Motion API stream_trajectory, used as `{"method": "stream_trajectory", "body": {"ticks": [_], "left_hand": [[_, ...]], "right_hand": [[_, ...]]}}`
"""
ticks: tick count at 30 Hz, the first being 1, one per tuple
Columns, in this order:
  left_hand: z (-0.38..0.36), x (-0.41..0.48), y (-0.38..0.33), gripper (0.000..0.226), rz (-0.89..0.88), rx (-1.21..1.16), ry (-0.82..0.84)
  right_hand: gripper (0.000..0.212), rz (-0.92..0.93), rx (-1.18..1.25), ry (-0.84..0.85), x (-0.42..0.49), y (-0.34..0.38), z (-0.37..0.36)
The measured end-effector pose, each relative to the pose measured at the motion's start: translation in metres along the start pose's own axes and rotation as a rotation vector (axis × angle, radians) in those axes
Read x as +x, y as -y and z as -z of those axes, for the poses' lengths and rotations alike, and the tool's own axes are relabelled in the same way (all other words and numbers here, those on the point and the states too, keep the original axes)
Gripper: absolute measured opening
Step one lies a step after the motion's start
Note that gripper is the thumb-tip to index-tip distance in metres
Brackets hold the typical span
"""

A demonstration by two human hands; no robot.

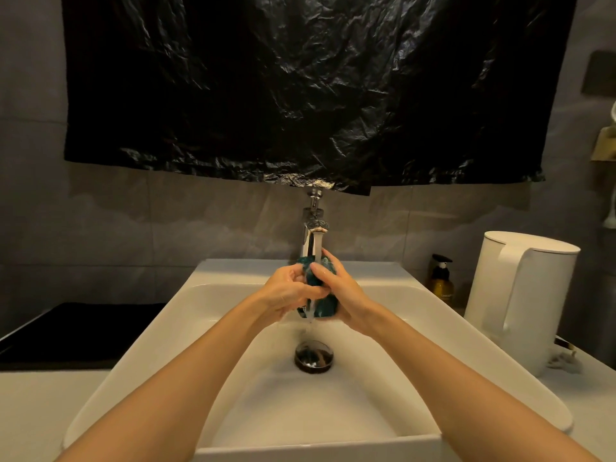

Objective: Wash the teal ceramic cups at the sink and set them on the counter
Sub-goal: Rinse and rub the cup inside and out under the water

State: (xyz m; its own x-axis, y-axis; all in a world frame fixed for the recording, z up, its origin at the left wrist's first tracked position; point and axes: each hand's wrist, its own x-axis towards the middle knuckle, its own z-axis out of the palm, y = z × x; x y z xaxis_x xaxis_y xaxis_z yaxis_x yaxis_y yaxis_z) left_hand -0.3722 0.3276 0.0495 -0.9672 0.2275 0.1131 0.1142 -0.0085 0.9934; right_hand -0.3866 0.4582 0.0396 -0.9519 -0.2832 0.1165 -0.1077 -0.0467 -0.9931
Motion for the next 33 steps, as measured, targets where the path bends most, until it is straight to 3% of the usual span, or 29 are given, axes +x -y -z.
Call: {"method": "stream_trajectory", "body": {"ticks": [7, 12, 14, 18, 22, 26, 29, 33], "left_hand": [[0.001, 0.0, 0.001, 0.05, 0.003, 0.027, 0.008], [0.0, -0.003, 0.003, 0.046, -0.03, 0.234, 0.128], [-0.002, -0.003, 0.003, 0.044, -0.016, 0.246, 0.145], [-0.007, -0.003, 0.001, 0.034, -0.001, 0.07, 0.119], [-0.013, 0.0, 0.004, 0.041, -0.028, -0.06, 0.066], [-0.021, 0.001, -0.002, 0.024, 0.009, -0.195, -0.093], [-0.022, 0.005, -0.002, 0.038, 0.056, -0.218, -0.205], [-0.018, 0.001, -0.008, 0.035, 0.137, -0.248, -0.104]], "right_hand": [[0.039, -0.047, 0.091, -0.08, 0.0, 0.003, -0.006], [0.064, -0.338, 0.129, -0.06, -0.003, 0.011, 0.001], [0.064, -0.371, 0.139, -0.069, -0.005, 0.01, 0.002], [0.049, -0.291, 0.122, -0.16, -0.001, 0.005, -0.004], [0.042, -0.209, 0.152, -0.154, 0.0, 0.006, -0.003], [0.037, -0.176, 0.088, -0.184, -0.001, 0.005, -0.005], [0.032, -0.135, 0.04, -0.185, -0.002, 0.004, -0.01], [0.035, -0.158, 0.052, -0.203, -0.002, 0.005, -0.009]]}}
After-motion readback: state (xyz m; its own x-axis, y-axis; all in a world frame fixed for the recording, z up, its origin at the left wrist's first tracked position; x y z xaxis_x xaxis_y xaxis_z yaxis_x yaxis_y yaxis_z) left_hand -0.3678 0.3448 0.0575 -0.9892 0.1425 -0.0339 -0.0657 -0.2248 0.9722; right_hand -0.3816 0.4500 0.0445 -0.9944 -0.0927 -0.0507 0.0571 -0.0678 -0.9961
